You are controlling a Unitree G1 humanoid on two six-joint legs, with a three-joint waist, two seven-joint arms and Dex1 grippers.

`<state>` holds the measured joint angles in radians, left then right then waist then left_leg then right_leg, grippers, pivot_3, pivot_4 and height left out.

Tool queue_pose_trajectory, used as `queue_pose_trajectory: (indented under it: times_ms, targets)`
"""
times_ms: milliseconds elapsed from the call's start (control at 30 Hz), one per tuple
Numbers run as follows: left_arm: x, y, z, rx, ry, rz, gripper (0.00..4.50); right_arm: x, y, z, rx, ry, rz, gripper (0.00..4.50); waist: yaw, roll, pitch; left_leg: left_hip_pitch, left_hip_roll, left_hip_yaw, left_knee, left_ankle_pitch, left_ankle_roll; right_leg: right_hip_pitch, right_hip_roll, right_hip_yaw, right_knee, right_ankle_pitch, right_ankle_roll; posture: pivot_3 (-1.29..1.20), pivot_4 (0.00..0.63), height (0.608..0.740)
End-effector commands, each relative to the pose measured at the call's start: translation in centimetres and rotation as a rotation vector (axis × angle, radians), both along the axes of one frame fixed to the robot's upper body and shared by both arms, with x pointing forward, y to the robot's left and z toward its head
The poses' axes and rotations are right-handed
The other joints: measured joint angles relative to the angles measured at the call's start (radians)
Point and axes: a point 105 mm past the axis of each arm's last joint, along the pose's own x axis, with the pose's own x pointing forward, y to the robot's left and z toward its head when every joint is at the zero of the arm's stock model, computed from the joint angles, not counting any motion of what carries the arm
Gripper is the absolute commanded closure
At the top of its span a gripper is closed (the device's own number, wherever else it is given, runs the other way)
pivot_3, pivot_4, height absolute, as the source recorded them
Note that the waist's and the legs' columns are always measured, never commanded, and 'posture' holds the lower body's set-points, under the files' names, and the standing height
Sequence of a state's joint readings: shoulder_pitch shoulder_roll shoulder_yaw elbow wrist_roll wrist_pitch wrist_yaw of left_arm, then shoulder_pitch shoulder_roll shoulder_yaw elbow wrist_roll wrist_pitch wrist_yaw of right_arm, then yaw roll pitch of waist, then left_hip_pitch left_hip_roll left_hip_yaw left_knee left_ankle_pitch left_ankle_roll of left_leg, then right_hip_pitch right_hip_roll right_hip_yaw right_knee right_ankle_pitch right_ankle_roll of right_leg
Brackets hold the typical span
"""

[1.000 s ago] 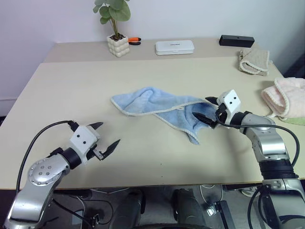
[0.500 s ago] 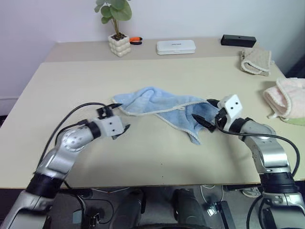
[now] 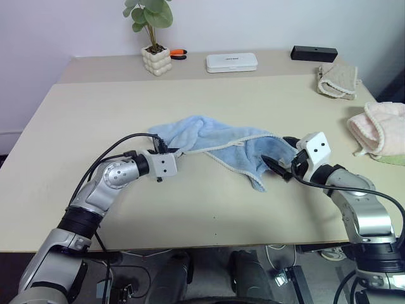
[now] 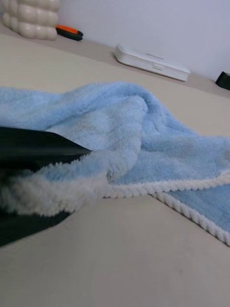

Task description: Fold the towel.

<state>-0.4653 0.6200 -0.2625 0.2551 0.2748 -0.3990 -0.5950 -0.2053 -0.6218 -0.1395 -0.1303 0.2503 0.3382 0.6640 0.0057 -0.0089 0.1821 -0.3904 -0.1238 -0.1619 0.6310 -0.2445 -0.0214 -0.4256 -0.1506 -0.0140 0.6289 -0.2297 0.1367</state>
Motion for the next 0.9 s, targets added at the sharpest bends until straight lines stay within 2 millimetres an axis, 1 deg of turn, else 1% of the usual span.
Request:
queue_pose_trajectory:
  times_ms: [33, 133, 200, 267, 400, 467, 533, 633, 767, 867, 900]
  targets:
    - [0.3, 1.7, 2.7, -0.097, -0.065, 0.091, 4.48, 0.9, -1.4, 2.6, -0.058, -0.049, -0.02, 0.0, -0.002, 0.0, 0.0, 0.0, 0.0, 0.0, 0.0, 0.0, 0.0, 0.0, 0.0, 0.0, 0.0, 0.0, 0.0, 0.0, 0.15, 0.74]
    - [-0.1, 2.7, 2.9, -0.137, -0.052, 0.139, 4.48, 2.2, -2.6, 2.4, -0.079, 0.005, -0.048, 0.0, -0.002, 0.0, 0.0, 0.0, 0.0, 0.001, 0.0, 0.0, 0.0, 0.0, 0.0, 0.0, 0.0, 0.0, 0.0, 0.0, 0.15, 0.74]
    - [-0.6, 3.2, 2.8, -0.144, -0.038, 0.152, 4.48, 3.3, -3.3, 2.1, -0.043, 0.052, -0.082, 0.0, -0.003, 0.0, 0.0, 0.0, 0.0, 0.001, 0.0, 0.0, 0.0, 0.0, 0.0, 0.0, 0.0, 0.0, 0.0, 0.0, 0.15, 0.74]
    - [-1.0, 3.3, 2.7, -0.146, -0.031, 0.161, 4.48, 3.9, -3.7, 2.0, -0.027, 0.081, -0.1, 0.0, -0.002, 0.0, 0.0, 0.0, 0.0, 0.001, 0.0, 0.0, 0.0, 0.0, 0.0, 0.001, 0.0, 0.0, 0.0, 0.0, 0.15, 0.74]
    - [-1.4, 3.9, 2.6, -0.166, -0.014, 0.192, 4.48, 5.0, -4.4, 0.2, -0.049, 0.211, -0.088, 0.0, -0.002, 0.0, 0.0, 0.0, 0.0, 0.002, 0.0, 0.0, 0.0, 0.0, 0.0, 0.001, 0.0, 0.0, 0.0, 0.0, 0.15, 0.74]
    - [-1.5, 3.8, 2.5, -0.168, -0.009, 0.195, 4.48, 5.5, -4.8, -0.4, -0.06, 0.232, -0.106, 0.0, -0.001, 0.0, 0.0, 0.0, 0.0, 0.002, 0.0, 0.0, 0.0, 0.0, 0.0, 0.001, 0.0, 0.0, 0.0, 0.0, 0.15, 0.74]
    - [-1.7, 3.7, 2.4, -0.166, -0.003, 0.195, 4.48, 5.7, -4.6, -0.9, -0.062, 0.258, -0.09, 0.0, 0.001, 0.0, 0.0, 0.0, 0.0, 0.002, 0.0, 0.0, 0.0, 0.0, 0.0, 0.001, 0.0, 0.0, 0.0, 0.0, 0.15, 0.74]
    - [-1.7, 3.8, 2.3, -0.167, -0.001, 0.201, 4.5, 5.7, -4.2, -1.0, -0.072, 0.268, -0.062, 0.83, -0.001, 0.0, 0.0, 0.0, 0.0, 0.002, 0.0, 0.0, 0.0, 0.0, 0.0, 0.001, 0.0, 0.0, 0.0, 0.0, 0.15, 0.74]
    - [-1.7, 3.9, 2.2, -0.168, 0.003, 0.207, 4.5, 5.7, -3.9, -0.5, -0.062, 0.248, -0.038, 2.87, -0.002, 0.0, 0.0, 0.0, 0.0, 0.002, 0.0, 0.0, 0.0, 0.0, 0.0, 0.001, 0.0, 0.0, 0.0, 0.0, 0.15, 0.74]
    - [-1.9, 4.0, 1.9, -0.196, 0.042, 0.207, 4.5, 5.5, -4.1, 0.6, -0.1, 0.196, -0.04, 4.4, -0.003, 0.0, 0.0, 0.0, 0.0, 0.002, 0.0, 0.0, 0.0, -0.001, 0.0, 0.002, 0.0, 0.0, 0.0, 0.0, 0.15, 0.74]
    - [-2.0, 4.1, 1.9, -0.209, 0.051, 0.212, 4.5, 5.5, -4.2, 0.9, -0.107, 0.183, -0.044, 4.49, -0.003, 0.0, 0.0, 0.0, 0.0, 0.003, 0.0, 0.0, 0.0, -0.001, 0.0, 0.002, 0.0, 0.0, 0.0, 0.0, 0.15, 0.74]
